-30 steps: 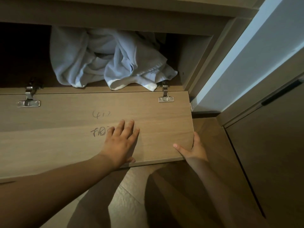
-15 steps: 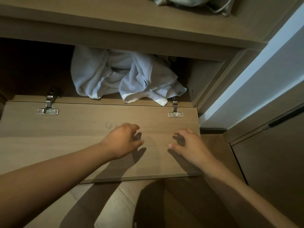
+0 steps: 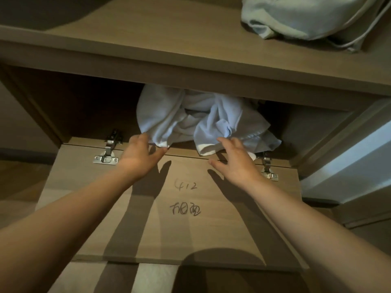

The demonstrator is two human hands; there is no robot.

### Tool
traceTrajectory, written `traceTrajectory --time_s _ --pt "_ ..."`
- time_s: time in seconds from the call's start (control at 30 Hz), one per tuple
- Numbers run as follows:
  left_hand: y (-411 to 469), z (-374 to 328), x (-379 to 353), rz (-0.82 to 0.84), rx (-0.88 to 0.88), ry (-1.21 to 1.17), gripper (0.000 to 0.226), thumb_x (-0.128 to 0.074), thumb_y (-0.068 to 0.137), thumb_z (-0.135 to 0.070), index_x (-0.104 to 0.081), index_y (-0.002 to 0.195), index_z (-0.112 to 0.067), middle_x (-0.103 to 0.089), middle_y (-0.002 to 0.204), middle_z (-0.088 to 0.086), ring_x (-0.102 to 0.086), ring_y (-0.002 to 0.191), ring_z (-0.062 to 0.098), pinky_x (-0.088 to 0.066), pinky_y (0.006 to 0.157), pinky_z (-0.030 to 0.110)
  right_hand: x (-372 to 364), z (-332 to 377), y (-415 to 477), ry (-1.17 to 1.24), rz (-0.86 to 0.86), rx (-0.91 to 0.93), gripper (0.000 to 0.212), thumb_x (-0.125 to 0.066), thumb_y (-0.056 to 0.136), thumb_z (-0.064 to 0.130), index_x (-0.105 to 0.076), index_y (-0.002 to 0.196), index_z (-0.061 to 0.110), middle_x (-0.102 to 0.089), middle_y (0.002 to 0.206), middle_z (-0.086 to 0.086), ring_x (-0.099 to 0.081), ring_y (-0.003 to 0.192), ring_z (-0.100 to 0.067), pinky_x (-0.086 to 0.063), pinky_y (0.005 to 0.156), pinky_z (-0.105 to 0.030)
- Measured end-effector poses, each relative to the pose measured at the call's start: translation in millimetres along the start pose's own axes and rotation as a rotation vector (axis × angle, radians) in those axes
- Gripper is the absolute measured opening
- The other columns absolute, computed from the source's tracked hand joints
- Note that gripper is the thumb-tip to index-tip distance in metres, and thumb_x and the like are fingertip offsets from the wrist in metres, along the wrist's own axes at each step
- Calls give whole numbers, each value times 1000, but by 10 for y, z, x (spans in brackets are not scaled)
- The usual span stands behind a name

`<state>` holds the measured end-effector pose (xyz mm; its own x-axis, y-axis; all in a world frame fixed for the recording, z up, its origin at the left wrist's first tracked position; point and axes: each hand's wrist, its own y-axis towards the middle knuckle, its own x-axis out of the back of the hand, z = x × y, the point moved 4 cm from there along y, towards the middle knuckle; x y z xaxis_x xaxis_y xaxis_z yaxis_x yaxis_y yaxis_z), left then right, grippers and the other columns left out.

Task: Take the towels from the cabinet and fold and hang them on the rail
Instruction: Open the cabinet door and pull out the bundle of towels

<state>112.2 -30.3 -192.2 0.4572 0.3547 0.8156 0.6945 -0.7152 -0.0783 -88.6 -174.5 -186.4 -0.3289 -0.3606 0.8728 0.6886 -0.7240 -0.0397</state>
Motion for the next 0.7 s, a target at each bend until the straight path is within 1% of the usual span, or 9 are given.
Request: traceTrajectory --time_s 0.1,0.23,0.3,0.37,0.4,0.47,0.57,0.63,0.7 --pt "189 106 -29 -28 47 -85 67 -63 89 -45 -39 140 -9 -44 140 19 -51 121 35 -45 89 39 -130 -18 54 -11 16 -9 71 -63 91 43 -28 151 29 -21 157 -4 -31 141 -25 -35 111 -38" --pt "326 180 -143 -55 99 -216 72 -64 87 -51 -39 136 -6 -47 133 20 -54 113 36 -45 81 38 -265 -71 96 -44 26 -14 76 -60 92 47 -18 154 35 -6 164 -1 -14 149 -26 -25 116 -41" --pt "386 168 -198 -21 84 -274 81 -62 88 -51 -25 149 -14 -41 142 20 -50 122 37 -46 93 42 -325 -109 109 -52 30 -18 77 -59 92 49 -16 154 34 -5 164 0 -9 150 -25 -21 118 -41" --pt "468 142 -250 43 55 -310 80 -60 90 -51 -16 153 -30 -33 149 17 -48 126 37 -44 103 44 -385 -159 103 -54 28 -34 77 -58 92 50 -16 155 32 -8 164 0 -11 150 -23 -21 118 -39" --pt "510 135 -267 60 50 -320 75 -59 90 -50 -19 152 -34 -33 150 16 -46 127 37 -43 104 44 -412 -184 95 -65 25 -38 77 -58 92 51 -17 155 32 -11 163 0 -13 149 -23 -22 117 -38" --pt "591 144 -273 49 67 -377 63 -59 92 -46 -32 147 -33 -40 147 13 -42 132 33 -42 105 43 -452 -222 76 -88 16 -29 78 -58 91 52 -17 155 32 -15 161 1 -15 148 -21 -23 116 -37" --pt "627 150 -248 1 71 -420 48 -59 93 -34 -49 139 -24 -51 136 11 -51 121 32 -47 100 44 -460 -252 72 -84 6 -12 77 -58 91 52 -18 154 32 -19 159 4 -20 145 -19 -26 114 -34" --pt "575 119 -233 -32 46 -404 45 -59 94 -34 -52 137 -22 -47 136 13 -55 114 30 -47 100 42 -437 -254 72 -40 -1 -18 74 -58 91 50 -22 153 31 -23 156 5 -26 142 -17 -30 109 -32" --pt "479 72 -214 -72 18 -399 45 -60 94 -34 -53 136 -20 -43 134 12 -54 110 25 -46 96 32 -399 -257 59 10 -33 -33 70 -58 92 47 -26 152 29 -28 153 6 -29 139 -17 -31 104 -29"
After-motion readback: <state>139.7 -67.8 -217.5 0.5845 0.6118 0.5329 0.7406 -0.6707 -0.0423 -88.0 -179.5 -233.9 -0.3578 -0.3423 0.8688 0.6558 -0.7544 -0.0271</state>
